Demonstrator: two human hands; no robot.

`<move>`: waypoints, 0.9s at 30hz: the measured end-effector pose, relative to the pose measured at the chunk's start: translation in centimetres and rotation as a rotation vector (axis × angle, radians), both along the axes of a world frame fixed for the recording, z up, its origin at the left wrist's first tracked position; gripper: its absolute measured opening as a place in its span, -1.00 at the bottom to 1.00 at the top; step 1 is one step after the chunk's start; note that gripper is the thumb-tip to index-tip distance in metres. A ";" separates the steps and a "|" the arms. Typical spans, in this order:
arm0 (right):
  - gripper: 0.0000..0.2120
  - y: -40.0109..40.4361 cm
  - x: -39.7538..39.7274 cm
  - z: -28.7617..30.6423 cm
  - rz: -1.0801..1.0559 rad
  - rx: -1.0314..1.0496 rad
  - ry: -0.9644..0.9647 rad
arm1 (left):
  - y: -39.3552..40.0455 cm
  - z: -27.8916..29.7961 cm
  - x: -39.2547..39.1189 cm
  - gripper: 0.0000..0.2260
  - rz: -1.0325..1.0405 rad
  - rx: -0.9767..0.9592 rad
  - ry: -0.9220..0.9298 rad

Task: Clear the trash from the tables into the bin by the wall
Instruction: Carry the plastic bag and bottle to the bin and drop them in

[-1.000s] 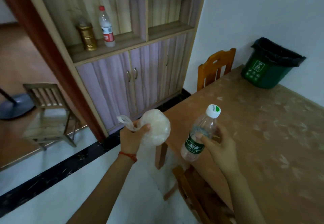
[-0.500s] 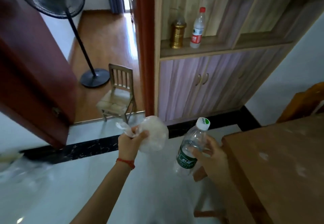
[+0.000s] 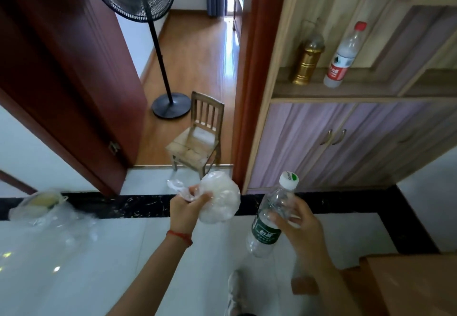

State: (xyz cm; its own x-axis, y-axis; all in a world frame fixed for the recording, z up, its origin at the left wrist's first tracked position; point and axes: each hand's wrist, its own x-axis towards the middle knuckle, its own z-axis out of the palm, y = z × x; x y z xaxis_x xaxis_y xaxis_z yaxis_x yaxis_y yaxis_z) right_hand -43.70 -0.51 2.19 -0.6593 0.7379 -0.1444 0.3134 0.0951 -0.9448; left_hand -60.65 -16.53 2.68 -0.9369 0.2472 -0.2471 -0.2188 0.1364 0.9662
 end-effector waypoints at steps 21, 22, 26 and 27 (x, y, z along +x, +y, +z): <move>-0.50 15.4 -5.5 -1.3 -0.356 0.022 -0.079 | 22.8 0.0 -9.7 -0.87 -0.472 -0.173 0.114; -0.55 15.5 -5.3 -1.1 -0.400 0.025 -0.084 | 24.0 0.0 -9.9 -0.85 -0.516 -0.146 0.104; -0.64 14.9 -4.6 -0.6 -0.615 0.022 -0.093 | 28.2 0.0 -10.3 -0.79 -0.715 -0.073 -0.006; -0.69 14.7 -4.5 -0.4 -0.663 0.010 -0.093 | 29.1 0.0 -10.2 -0.80 -0.776 -0.069 -0.021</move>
State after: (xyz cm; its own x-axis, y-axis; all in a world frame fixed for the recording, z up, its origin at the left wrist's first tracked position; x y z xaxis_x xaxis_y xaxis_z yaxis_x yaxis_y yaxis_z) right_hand -48.19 14.16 1.82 -0.0512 0.9841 -0.1702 0.3885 -0.1374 -0.9111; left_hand -70.86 12.57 2.68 -0.4975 0.8135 -0.3013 -0.0545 0.3173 0.9467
